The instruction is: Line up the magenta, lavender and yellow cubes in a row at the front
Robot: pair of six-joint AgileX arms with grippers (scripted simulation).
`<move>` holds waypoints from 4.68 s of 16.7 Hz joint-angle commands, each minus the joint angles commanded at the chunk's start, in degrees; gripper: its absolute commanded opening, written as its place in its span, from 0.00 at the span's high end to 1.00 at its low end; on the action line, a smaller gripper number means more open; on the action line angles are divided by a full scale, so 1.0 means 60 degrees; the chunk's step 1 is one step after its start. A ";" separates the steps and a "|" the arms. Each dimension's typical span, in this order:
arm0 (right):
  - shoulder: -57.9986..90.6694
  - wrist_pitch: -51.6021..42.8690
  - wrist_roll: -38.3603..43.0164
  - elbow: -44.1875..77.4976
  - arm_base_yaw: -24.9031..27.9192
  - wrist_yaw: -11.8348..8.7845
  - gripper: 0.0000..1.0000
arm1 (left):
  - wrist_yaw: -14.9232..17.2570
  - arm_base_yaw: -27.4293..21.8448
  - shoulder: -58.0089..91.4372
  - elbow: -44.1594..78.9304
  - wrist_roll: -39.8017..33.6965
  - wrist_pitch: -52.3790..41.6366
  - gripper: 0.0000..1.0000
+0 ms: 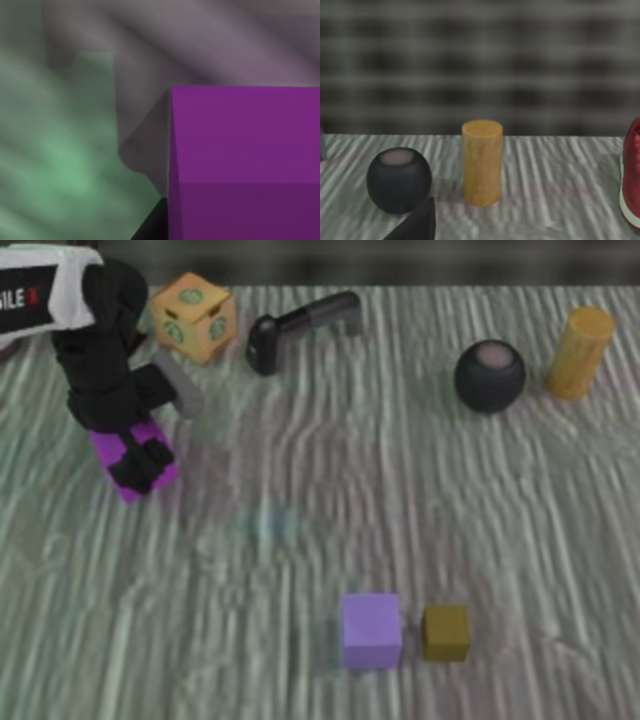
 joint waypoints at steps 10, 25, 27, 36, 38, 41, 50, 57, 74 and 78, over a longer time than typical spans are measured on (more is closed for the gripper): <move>0.0000 0.0000 0.0000 0.0000 0.0000 0.0000 0.00 | 0.0010 0.0035 -0.0217 0.0324 -0.0005 -0.0452 1.00; 0.0000 0.0000 0.0000 0.0000 0.0000 0.0000 0.00 | -0.0015 -0.0701 -0.1737 0.0420 0.0068 -0.1914 1.00; 0.0000 0.0000 0.0000 0.0000 0.0000 0.0000 0.00 | -0.0032 -0.1426 -0.2539 -0.0688 0.0144 -0.1667 1.00; 0.0000 0.0000 0.0000 0.0000 0.0000 0.0000 0.00 | -0.0032 -0.4656 -0.6006 -0.5368 0.0537 -0.0615 1.00; 0.0000 0.0000 0.0000 0.0000 0.0000 0.0000 0.00 | -0.0035 -0.4745 -0.6096 -0.5459 0.0551 -0.0583 1.00; 0.0000 0.0000 0.0000 0.0000 0.0000 0.0000 0.00 | -0.0035 -0.4704 -0.6056 -0.5440 0.0556 -0.0608 1.00; 0.0000 0.0000 0.0000 0.0000 0.0000 0.0000 0.00 | -0.0034 -0.4797 -0.5027 -0.6729 0.0498 0.1779 1.00; 0.0000 0.0000 0.0000 0.0000 0.0000 0.0000 0.00 | -0.0031 -0.4815 -0.4908 -0.6866 0.0499 0.2012 0.85; 0.0000 0.0000 0.0000 0.0000 0.0000 0.0000 0.00 | -0.0031 -0.4815 -0.4908 -0.6866 0.0499 0.2012 0.00; 0.0000 0.0000 0.0000 0.0000 0.0000 0.0000 0.00 | -0.0034 -0.4800 -0.4928 -0.6839 0.0503 0.1979 0.00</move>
